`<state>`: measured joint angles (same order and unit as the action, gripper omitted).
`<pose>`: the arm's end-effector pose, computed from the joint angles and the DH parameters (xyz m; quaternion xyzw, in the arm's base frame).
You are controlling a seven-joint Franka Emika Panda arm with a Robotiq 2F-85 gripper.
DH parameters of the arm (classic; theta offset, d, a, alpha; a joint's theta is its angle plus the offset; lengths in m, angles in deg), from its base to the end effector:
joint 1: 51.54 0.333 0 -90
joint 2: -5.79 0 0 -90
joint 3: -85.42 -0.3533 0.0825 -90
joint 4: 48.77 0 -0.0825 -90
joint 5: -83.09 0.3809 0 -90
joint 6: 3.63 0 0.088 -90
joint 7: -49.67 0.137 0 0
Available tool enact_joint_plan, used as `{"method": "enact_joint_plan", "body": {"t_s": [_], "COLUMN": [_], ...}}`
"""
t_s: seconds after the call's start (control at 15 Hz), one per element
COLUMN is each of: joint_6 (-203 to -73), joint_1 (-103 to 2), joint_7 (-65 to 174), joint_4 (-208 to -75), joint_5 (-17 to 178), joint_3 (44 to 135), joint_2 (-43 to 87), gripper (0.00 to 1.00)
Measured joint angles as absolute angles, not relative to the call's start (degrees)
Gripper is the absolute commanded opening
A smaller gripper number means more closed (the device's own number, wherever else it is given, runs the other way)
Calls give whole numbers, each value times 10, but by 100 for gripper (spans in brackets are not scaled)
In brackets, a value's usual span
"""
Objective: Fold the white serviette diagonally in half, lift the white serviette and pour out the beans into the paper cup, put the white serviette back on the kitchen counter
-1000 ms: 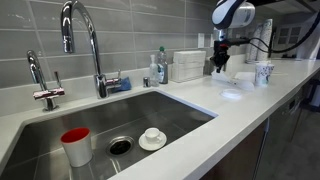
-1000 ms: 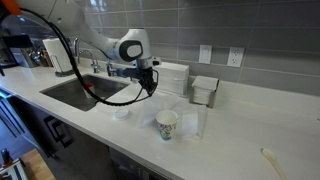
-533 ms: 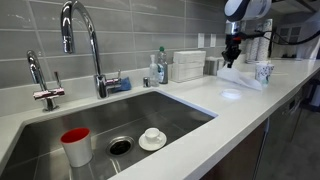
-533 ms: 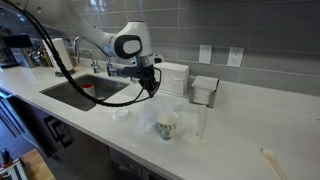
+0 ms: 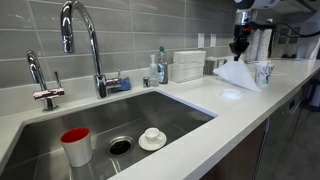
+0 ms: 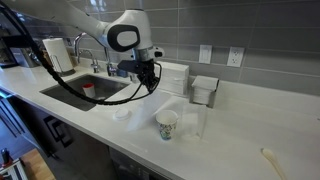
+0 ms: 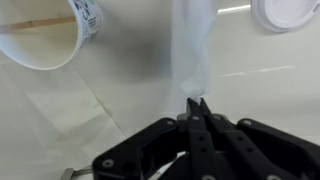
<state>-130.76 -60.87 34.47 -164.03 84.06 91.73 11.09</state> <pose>0.5666 -0.1563 0.4288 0.9983 -0.0080 0.0561 0.0134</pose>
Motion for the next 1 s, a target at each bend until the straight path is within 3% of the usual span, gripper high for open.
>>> {"method": "enact_joint_plan", "body": {"t_s": [1.0], "joint_6": [-1160], "joint_1": [-651], "joint_7": [407], "joint_4": [-1573], "joint_5": [972], "joint_3": [986], "joint_2": [59], "gripper": [0]}}
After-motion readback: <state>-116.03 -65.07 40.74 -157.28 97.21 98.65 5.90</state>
